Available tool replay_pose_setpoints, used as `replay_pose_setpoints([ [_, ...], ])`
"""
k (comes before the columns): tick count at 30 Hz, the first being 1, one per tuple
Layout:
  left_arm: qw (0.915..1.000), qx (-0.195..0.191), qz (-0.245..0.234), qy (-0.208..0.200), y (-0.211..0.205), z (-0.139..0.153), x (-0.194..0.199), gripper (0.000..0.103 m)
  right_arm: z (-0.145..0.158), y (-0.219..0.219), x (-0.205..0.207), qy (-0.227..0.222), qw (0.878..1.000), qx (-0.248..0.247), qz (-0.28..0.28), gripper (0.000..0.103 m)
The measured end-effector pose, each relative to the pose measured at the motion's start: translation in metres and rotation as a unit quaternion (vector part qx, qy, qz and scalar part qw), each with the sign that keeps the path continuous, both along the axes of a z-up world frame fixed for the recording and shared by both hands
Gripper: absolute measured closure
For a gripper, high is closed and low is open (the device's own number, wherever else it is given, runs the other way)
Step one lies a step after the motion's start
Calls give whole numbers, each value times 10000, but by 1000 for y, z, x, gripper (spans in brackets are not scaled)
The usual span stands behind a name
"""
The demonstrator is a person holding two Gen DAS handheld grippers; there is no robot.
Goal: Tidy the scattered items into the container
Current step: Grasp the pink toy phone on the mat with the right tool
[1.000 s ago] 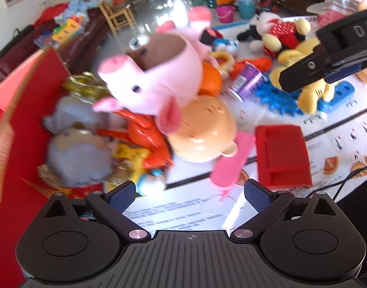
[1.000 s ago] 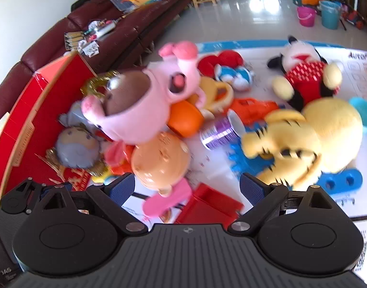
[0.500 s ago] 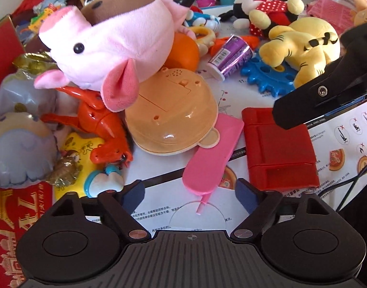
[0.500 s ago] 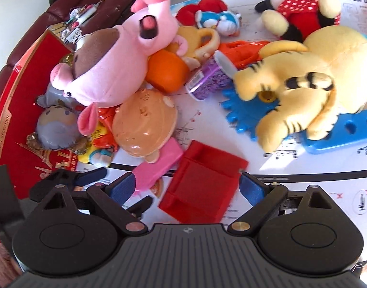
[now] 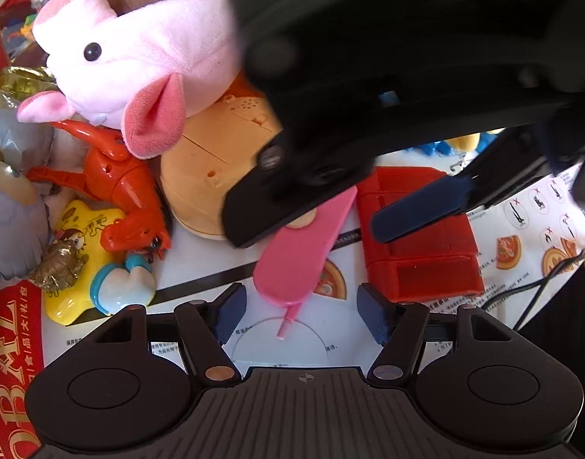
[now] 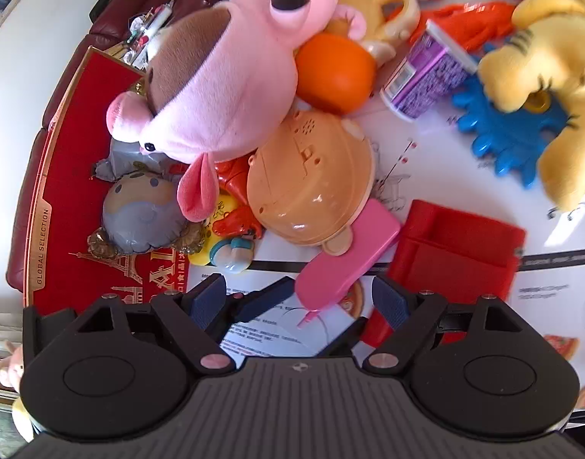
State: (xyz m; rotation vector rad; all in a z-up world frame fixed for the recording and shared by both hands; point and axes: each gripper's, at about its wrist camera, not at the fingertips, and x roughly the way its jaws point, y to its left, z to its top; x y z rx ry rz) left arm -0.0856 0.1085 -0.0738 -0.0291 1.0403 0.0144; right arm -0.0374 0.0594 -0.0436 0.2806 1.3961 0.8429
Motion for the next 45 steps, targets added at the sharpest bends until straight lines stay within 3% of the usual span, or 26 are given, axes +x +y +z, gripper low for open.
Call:
replay_pose_setpoints([
  [7, 9997, 41, 225, -56, 8, 2, 5, 29, -21, -2, 6, 382, 9992, 11, -64, 21],
  [11, 9998, 131, 121, -44, 9, -1, 13, 31, -23, -17, 15, 293, 9991, -94, -283, 21],
  [13, 9997, 187, -6, -127, 4, -2, 14, 35, -25, -26, 20, 244, 9985, -216, -435, 21],
  [15, 9996, 170, -150, -179, -3, -1, 16, 50, -27, -35, 24, 259, 9979, -208, -553, 22],
  [19, 9986, 20, -494, -172, -18, 1, 13, 57, -24, -42, 27, 108, 9968, -331, -726, 28],
  [22, 9979, -110, -623, -156, -25, 1, 7, 49, -21, -41, 27, -102, 9958, -526, -738, 36],
  [27, 9988, -353, -343, -58, -18, 3, 0, 49, -18, -35, 22, -317, 9954, -712, -565, 35],
  [32, 9993, -246, -271, -48, -35, 0, 3, 42, -16, -25, 16, -541, 9947, -826, -300, 36],
  [35, 9994, -1, -333, -45, -43, -1, 1, 41, -16, -16, 12, -693, 9934, -896, -173, 43],
  [39, 9996, 6, -268, 46, -43, 0, 3, 39, -16, -9, 7, -968, 9901, -1018, 41, 65],
  [40, 9996, 9, -262, 57, -43, 0, 3, 38, -16, -10, 7, -1002, 9897, -1024, 60, 67],
  [44, 9995, 99, -282, 79, -43, 0, 2, 39, -16, -18, 10, -872, 9923, -881, -42, 79],
  [45, 9995, 111, -279, 80, -43, 0, 1, 44, -16, -20, 10, -841, 9927, -860, -68, 86],
])
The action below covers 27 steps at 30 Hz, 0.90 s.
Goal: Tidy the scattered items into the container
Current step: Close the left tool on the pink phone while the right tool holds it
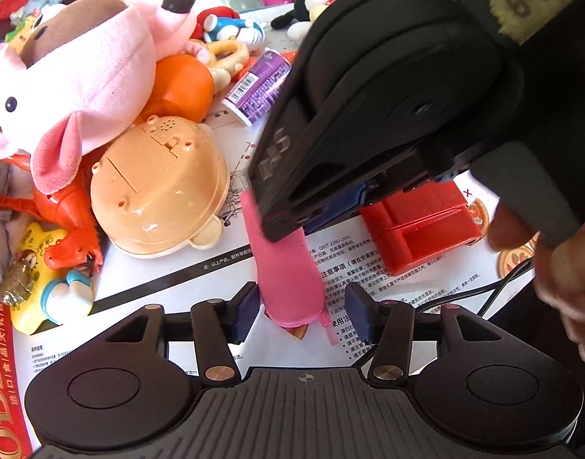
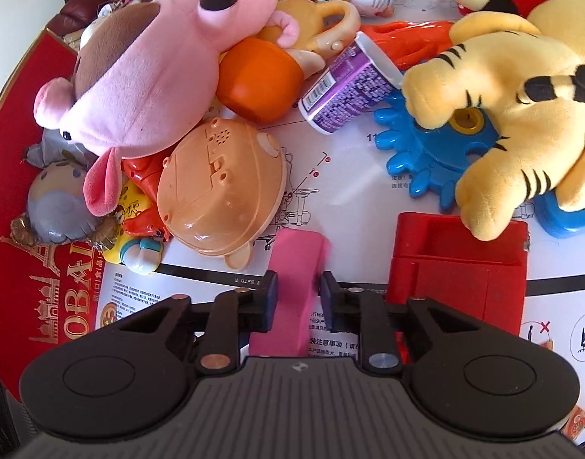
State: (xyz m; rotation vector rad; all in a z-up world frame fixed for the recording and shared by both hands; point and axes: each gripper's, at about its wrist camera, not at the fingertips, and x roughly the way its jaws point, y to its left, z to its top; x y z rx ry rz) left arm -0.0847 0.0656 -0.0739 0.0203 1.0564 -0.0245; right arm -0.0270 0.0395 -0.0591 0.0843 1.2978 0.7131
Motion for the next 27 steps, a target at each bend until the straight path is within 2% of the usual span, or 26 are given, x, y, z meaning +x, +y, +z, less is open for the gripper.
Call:
replay_pose_setpoints([
  [1, 10000, 32, 10, -12, 1, 0, -1, 48, 1, -3, 1, 41, 10000, 31, -28, 91],
  [2, 10000, 64, 16, -23, 2, 1, -2, 59, 1, -5, 2, 78, 9999, 49, -42, 92],
  [3, 10000, 51, 40, -27, 5, 1, -2, 63, 1, -6, 3, 101, 9999, 57, -43, 93],
  [12, 9939, -1016, 417, 129, 37, 7, -6, 64, 1, -11, 8, 346, 9989, 304, -91, 90],
  [20, 9929, -1142, 301, 103, 46, 11, -13, 64, -3, -1, 9, 408, 9983, 403, -102, 84],
  [21, 9924, -1187, 299, 100, 48, 11, -14, 64, -4, -1, 9, 409, 9983, 413, -104, 81],
  [22, 9918, -1239, 307, 94, 50, 11, -14, 64, -2, -4, 10, 422, 9982, 403, -112, 73],
  [24, 9898, -1378, 353, 84, 55, 11, -16, 64, -2, -6, 8, 415, 9984, 375, -119, 64],
  [27, 9859, -1620, 403, 95, 64, 9, -16, 64, -5, -4, 5, 470, 9982, 379, -31, 63],
])
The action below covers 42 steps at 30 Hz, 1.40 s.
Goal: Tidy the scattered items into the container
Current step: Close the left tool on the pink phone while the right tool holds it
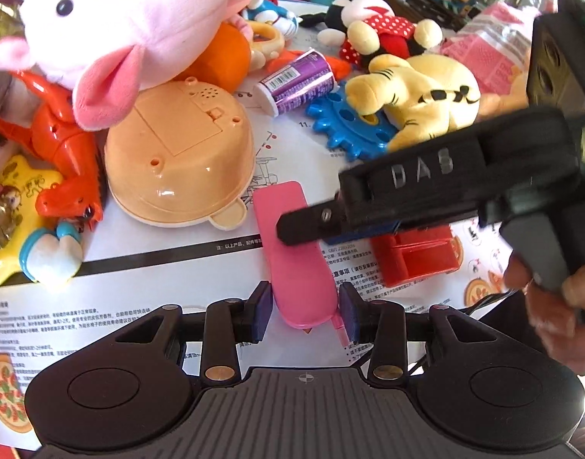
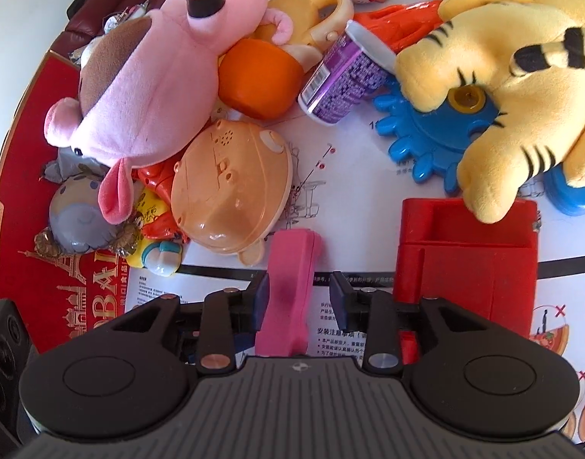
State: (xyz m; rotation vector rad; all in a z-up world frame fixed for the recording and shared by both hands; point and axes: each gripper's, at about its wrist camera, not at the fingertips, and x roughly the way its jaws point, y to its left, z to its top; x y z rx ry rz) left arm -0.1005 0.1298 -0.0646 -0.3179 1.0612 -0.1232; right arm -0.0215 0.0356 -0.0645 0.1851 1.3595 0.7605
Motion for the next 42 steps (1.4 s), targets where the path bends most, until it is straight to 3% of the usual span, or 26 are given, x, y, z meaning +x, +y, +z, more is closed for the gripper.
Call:
replay_pose_setpoints([
  [5, 9997, 194, -111, 16, -11, -11, 11, 64, 0, 13, -10, -60, 9998, -120, 166, 69],
  [7, 9993, 351, -137, 23, -16, -10, 10, 58, 3, 17, -12, -138, 9993, -322, 160, 72],
  [8, 9989, 453, -107, 26, -16, -9, 7, 47, 5, 15, -12, -90, 9992, -363, 109, 74],
  [10, 9978, 666, -64, 14, -23, -10, 9, 48, 7, 15, -12, -12, 9993, -371, 59, 82],
  [13, 9939, 1099, -61, -56, -32, -7, 6, 47, 11, 17, -14, 121, 9996, -238, 54, 84],
  [16, 9923, 1229, -66, -166, -36, -3, 2, 48, 15, 19, -16, 112, 9997, -184, 106, 84],
  [18, 9918, 1268, -79, -130, -35, -4, 2, 79, 16, 20, -17, 141, 9997, -120, 139, 81],
  [20, 9934, 1148, -43, -21, -29, -8, 2, 88, 17, 20, -18, 69, 9998, -151, 145, 81],
  [23, 9956, 937, 37, 45, -21, -11, 2, 92, 18, 17, -15, -3, 9997, -230, 97, 80],
  [29, 9940, 1094, -65, 11, -26, -11, 1, 90, 16, 17, -13, -58, 9995, -315, 7, 69],
  [31, 9933, 1147, -105, 4, -29, -11, 1, 87, 15, 17, -12, -58, 9993, -356, -68, 47],
  [33, 9928, 1191, -138, 0, -32, -11, 0, 74, 15, 19, -11, -82, 9992, -370, -117, 42],
  [34, 9926, 1206, -142, -2, -33, -11, 0, 67, 15, 20, -12, -125, 9991, -392, -101, 42],
  [38, 9919, 1264, -150, -6, -35, -11, 0, 63, 10, 19, -12, -109, 9988, -467, -119, 50],
  [40, 9913, 1312, -133, 3, -36, -11, 1, 52, 8, 15, -12, -109, 9987, -458, -182, 58],
  [41, 9901, 1403, -91, 6, -36, -11, 1, 38, 7, 13, -10, -96, 9988, -448, -192, 59],
  [42, 9882, 1528, -36, 4, -37, -12, 1, 32, 7, 11, -9, -62, 9989, -418, -215, 61],
])
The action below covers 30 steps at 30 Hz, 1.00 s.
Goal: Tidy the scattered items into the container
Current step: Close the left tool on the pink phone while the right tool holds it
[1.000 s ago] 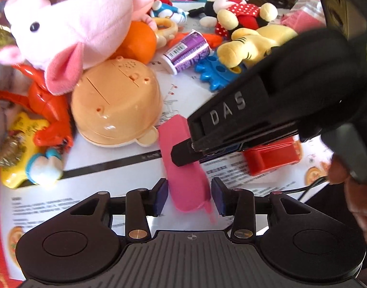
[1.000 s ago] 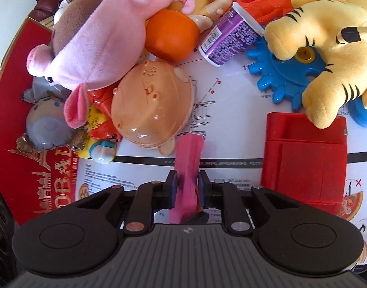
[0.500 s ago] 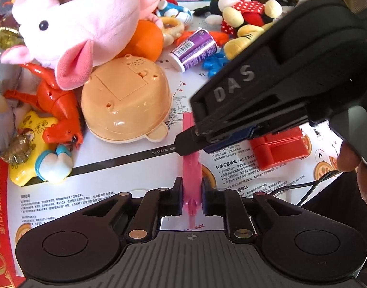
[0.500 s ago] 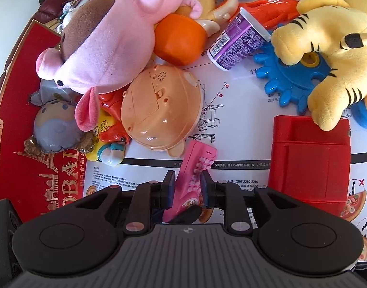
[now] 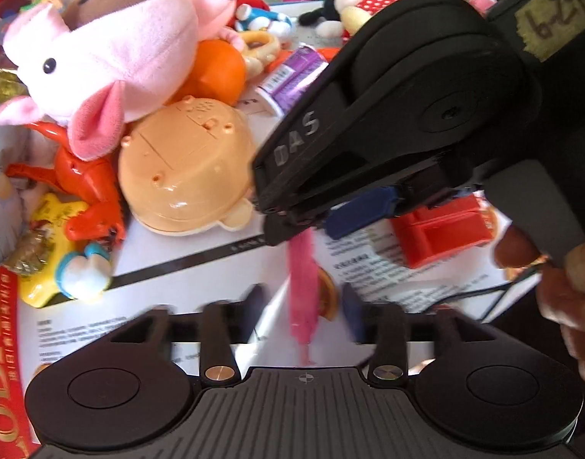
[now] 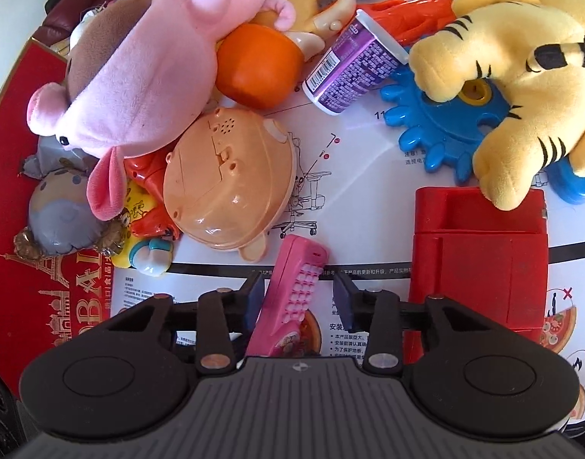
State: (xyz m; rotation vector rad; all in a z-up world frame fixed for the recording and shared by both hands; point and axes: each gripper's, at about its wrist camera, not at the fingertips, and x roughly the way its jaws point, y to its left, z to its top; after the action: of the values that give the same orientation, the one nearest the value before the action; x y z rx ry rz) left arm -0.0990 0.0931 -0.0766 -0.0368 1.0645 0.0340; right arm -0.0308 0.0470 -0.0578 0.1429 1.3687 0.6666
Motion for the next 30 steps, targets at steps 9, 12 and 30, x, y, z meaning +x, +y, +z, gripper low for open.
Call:
replay_pose_setpoints([
  [9, 9999, -29, -109, 37, 8, 1, -3, 85, 0, -11, 1, 76, 9997, 221, -77, 70],
  [12, 9996, 100, -259, 24, 2, 1, -5, 88, -1, -13, 2, 115, 9996, 215, -110, 62],
  [30, 9995, 65, -319, 33, 17, 2, -13, 75, 2, -9, -5, -41, 9999, 139, -6, 71],
])
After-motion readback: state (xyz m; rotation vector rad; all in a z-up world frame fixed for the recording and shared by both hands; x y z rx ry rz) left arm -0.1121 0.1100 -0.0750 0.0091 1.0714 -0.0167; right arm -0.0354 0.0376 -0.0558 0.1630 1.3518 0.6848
